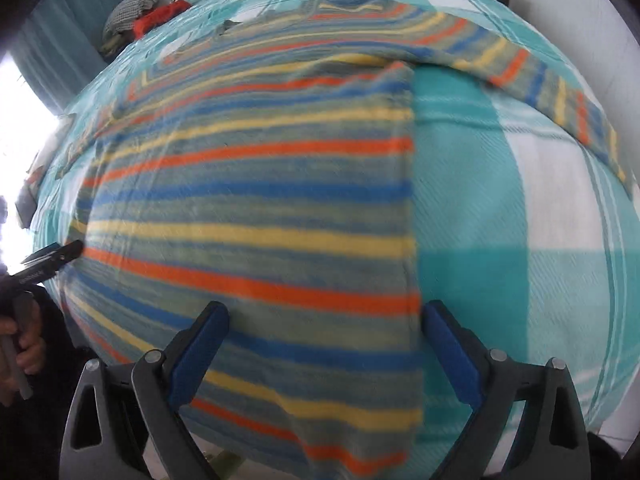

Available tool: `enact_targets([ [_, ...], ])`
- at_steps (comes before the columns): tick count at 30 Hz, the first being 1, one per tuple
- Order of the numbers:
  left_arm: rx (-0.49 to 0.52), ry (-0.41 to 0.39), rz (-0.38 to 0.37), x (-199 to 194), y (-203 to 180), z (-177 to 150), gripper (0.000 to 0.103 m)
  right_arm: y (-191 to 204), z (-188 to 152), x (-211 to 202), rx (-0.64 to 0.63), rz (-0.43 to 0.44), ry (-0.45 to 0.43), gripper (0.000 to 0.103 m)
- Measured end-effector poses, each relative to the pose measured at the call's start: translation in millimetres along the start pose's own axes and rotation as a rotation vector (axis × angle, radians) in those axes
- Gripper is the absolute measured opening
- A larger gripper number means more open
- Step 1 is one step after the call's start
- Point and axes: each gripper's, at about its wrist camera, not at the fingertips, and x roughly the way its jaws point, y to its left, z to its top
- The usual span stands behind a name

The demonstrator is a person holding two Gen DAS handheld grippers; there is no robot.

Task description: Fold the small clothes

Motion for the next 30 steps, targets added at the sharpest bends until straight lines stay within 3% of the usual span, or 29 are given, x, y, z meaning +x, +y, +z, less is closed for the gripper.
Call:
enact_targets([
  [2,-0.056,-0.007,-0.019,-9,22,-11,0.102,-14,-29,-15,0.037,0.026,-0.06,0.097],
  [4,-0.145,-0.033,-0.053,-18,42,-11,0.101,-33,-40,-33,0.186,0.058,-0.115,0.097],
  [5,-0.189,-0.064,-0.07,-23,50,-9,0.101,-43,-42,-46,0.253,0.077,-0.188,0.097],
  [7,-0.247,-0.149,-0.059,-34,61,-2,0.101,-57,-44,-69,0.326,0.002,-0.333,0.097],
  [9,-0.259,-0.209,0.003,-37,65,5,0.101,-67,-45,-79,0.373,-0.096,-0.403,0.097],
  [11,-0.273,-0.203,0.036,-31,69,11,0.101,-78,-45,-77,0.417,-0.139,-0.404,0.097],
  [14,-0.271,-0.19,0.019,-21,70,23,0.101,-86,-42,-71,0.442,-0.148,-0.383,0.097],
  [18,-0.108,-0.225,0.065,-16,52,45,0.101,-89,-24,-73,0.375,-0.192,-0.375,0.097],
  [22,-0.031,-0.168,0.098,11,52,61,0.101,-99,0,-67,0.293,-0.263,-0.377,0.097],
  [24,-0.051,-0.155,0.062,22,59,59,0.103,-107,4,-56,0.295,-0.272,-0.347,0.097],
  [27,-0.054,-0.208,0.037,20,62,51,0.103,-116,-2,-29,0.338,-0.256,-0.265,0.098],
  [30,-0.048,-0.221,0.026,20,62,49,0.103,-108,-6,-20,0.317,-0.28,-0.269,0.103],
])
